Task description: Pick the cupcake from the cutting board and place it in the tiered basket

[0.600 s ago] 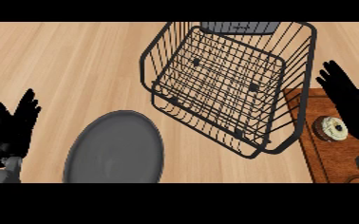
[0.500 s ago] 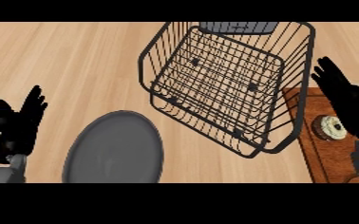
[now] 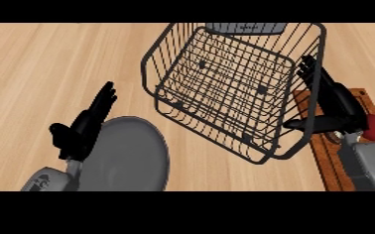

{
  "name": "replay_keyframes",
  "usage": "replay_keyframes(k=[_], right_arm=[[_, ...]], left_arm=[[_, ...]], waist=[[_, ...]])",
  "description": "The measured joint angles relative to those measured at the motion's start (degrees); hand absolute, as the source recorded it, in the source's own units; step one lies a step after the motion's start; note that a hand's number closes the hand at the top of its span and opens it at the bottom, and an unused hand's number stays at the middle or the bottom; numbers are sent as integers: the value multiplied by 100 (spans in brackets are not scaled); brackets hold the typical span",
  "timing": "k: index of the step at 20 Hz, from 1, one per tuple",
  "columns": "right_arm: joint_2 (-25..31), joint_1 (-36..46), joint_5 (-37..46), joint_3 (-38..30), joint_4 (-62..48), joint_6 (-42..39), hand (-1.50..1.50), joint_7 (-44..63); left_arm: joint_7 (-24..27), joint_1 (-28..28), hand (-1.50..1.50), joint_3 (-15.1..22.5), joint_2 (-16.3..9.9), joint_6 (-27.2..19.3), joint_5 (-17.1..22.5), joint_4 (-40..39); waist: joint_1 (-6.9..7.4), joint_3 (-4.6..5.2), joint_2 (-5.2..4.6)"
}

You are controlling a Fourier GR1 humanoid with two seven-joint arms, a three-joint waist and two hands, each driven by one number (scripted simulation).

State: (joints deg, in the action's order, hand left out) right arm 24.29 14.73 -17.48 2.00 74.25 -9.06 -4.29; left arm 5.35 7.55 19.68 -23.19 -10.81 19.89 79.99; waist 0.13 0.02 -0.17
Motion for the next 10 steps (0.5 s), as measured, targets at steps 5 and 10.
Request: replay_keyframes(k=[5,10], right_arm=[[241,-4,388,-64,187,-164,-150,-620],[1464,105,960,-77,911,-481,-150,-29]], left_arm=[[237,29,0,75,252,168,-133,-183],[250,50,0,10,234,255,-125,-246]], waist=[[-33,-1,14],[-125,18,53]])
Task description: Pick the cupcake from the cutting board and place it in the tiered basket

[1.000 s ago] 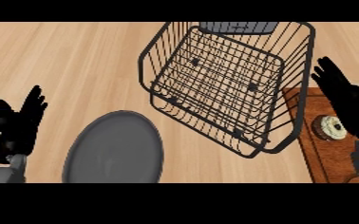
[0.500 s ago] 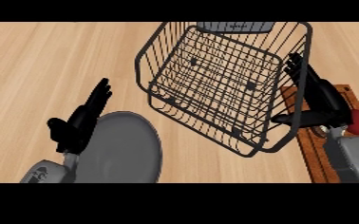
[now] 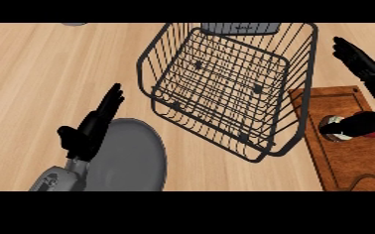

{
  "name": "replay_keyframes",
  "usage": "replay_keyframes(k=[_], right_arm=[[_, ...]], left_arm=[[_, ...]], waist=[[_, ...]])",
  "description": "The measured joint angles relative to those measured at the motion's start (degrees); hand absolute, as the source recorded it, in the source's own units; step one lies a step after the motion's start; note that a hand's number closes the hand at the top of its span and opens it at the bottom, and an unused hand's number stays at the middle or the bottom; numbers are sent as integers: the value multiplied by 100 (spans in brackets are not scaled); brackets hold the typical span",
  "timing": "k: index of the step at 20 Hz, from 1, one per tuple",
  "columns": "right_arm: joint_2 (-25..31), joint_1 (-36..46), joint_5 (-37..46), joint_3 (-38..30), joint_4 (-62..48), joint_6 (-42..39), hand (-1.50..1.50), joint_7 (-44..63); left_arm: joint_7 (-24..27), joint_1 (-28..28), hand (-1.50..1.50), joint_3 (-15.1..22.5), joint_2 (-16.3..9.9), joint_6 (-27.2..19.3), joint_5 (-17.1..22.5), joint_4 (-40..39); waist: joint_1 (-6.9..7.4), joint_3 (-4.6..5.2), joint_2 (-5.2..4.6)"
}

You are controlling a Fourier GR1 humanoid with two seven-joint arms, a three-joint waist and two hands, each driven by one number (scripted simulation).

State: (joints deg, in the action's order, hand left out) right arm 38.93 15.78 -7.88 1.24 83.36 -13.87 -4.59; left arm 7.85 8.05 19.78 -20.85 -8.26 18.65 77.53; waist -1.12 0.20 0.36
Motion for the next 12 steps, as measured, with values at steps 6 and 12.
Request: replay_keyframes(k=[6,12], right_arm=[[1665,125,1018,407,676,-861,-150,851],[2526,41,1298,662,1507,-1820,-150,1673]], left_arm=[[-20,11,0,25,72,-19,-30,-12],[9,-54,0,23,87,33,-104,73]], waist=[[-27,15,24],[27,-1,5]])
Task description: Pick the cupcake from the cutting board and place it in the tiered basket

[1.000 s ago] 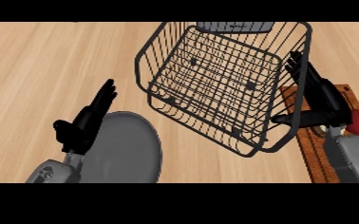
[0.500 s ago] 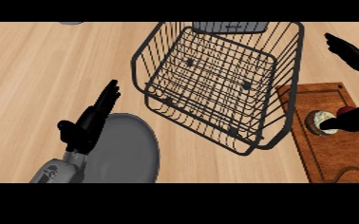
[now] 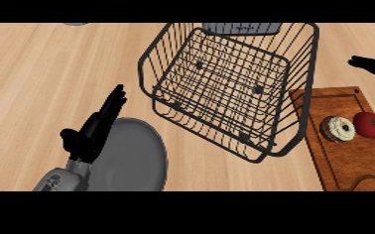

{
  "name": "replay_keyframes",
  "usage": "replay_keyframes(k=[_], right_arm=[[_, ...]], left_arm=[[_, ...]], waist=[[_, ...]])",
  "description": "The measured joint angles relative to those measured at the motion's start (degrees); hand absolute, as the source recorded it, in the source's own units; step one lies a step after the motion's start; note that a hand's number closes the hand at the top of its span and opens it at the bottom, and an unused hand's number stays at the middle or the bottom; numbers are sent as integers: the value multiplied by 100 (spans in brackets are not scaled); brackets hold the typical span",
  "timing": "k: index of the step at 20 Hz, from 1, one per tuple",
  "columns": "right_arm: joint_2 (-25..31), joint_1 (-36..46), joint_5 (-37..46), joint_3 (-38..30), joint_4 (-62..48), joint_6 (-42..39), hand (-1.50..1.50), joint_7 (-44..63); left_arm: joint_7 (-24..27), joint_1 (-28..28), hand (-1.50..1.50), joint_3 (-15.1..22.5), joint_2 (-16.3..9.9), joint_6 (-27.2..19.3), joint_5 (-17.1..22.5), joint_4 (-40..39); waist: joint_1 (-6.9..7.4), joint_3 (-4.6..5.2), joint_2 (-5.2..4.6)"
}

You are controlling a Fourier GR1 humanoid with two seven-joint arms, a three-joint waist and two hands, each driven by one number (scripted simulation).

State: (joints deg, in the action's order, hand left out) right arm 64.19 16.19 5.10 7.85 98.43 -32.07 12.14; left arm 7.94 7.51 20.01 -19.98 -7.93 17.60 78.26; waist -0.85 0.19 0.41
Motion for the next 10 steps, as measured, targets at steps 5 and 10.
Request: replay_keyframes(k=[5,10], right_arm=[[-84,-356,76,-60,744,-320,-150,781],[-504,-719,452,-255,1195,-326,-150,1232]], left_arm=[[75,25,0,-130,90,146,-86,-164],[2,-15,0,-278,159,269,-194,-96]], waist=[[20,-9,-17],[39,-16,-26]])
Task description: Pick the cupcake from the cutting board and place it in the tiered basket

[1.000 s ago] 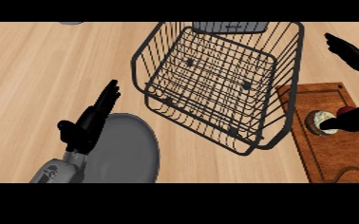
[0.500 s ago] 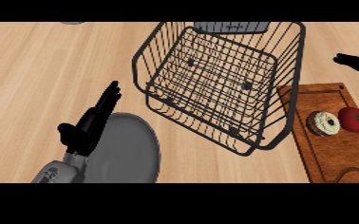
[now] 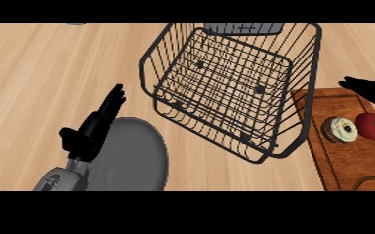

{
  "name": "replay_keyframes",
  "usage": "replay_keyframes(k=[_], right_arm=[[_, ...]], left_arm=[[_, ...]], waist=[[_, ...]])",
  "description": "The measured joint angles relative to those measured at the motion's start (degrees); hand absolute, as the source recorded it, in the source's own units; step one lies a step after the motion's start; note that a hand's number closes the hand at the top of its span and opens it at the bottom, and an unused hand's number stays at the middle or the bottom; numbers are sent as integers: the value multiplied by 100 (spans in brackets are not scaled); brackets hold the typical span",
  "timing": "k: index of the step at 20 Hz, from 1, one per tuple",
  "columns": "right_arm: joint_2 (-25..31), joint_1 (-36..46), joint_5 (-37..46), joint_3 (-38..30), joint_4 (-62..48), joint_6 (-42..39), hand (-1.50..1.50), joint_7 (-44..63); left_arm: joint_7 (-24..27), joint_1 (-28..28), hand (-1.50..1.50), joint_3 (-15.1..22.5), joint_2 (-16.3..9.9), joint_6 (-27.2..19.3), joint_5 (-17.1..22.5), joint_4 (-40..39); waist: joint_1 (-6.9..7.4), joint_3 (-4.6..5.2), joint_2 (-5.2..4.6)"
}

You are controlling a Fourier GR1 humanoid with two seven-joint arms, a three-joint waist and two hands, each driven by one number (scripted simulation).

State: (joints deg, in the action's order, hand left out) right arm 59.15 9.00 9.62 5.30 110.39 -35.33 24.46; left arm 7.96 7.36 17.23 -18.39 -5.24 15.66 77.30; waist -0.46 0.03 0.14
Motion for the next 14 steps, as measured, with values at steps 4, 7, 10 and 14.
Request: replay_keyframes(k=[4,7,10,14], right_arm=[[-246,-72,667,55,-63,144,-150,121],[-413,-162,1148,180,-304,191,-150,158],[-705,-146,1489,250,-568,166,-150,139],[-1071,-162,1807,225,-837,93,-150,-32]], left_arm=[[-6,75,0,-20,144,8,-141,-83],[-81,144,0,-89,187,47,-181,-87],[-105,166,0,-190,217,151,-239,-90],[-63,5,0,-228,331,207,-412,-37]], waist=[[33,-2,-10],[49,-2,-15],[56,-4,-16],[57,-4,-16]])
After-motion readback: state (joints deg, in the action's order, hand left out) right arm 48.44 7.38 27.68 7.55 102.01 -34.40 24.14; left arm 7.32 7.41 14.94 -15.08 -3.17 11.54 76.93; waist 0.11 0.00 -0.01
